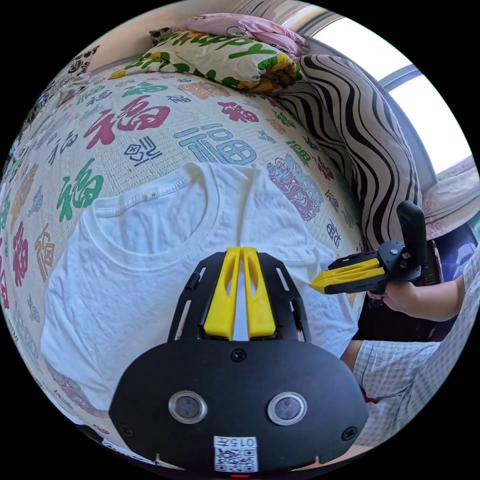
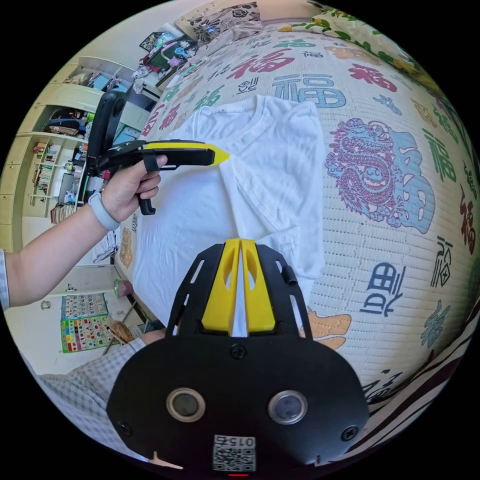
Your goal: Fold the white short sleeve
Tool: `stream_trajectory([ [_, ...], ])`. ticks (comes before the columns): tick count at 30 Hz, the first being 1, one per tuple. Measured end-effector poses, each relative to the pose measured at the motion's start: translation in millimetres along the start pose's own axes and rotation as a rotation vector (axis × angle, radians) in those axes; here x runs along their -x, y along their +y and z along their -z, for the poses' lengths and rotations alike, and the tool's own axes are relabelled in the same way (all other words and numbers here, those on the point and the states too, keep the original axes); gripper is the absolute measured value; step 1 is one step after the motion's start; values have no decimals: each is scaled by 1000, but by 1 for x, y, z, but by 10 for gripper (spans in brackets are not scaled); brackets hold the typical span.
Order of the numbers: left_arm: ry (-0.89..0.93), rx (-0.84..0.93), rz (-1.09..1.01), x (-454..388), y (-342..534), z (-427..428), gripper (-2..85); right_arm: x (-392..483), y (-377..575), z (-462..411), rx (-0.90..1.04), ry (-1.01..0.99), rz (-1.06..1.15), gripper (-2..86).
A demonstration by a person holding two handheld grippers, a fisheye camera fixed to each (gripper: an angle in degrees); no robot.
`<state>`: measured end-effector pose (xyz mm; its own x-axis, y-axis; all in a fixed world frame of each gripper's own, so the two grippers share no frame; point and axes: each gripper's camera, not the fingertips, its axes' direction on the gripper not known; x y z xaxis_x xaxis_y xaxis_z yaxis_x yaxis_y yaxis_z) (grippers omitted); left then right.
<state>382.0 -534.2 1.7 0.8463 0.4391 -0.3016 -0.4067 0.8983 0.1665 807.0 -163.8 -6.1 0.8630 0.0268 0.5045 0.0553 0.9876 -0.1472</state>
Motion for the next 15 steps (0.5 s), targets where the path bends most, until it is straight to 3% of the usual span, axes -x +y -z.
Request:
stream_trajectory([
  [6, -13, 60, 27, 19, 16, 1, 13, 7, -9, -9, 24, -11, 15, 6],
  [15, -13, 40, -25, 20, 5, 11, 72, -9, -30, 6, -25, 129, -95, 73],
])
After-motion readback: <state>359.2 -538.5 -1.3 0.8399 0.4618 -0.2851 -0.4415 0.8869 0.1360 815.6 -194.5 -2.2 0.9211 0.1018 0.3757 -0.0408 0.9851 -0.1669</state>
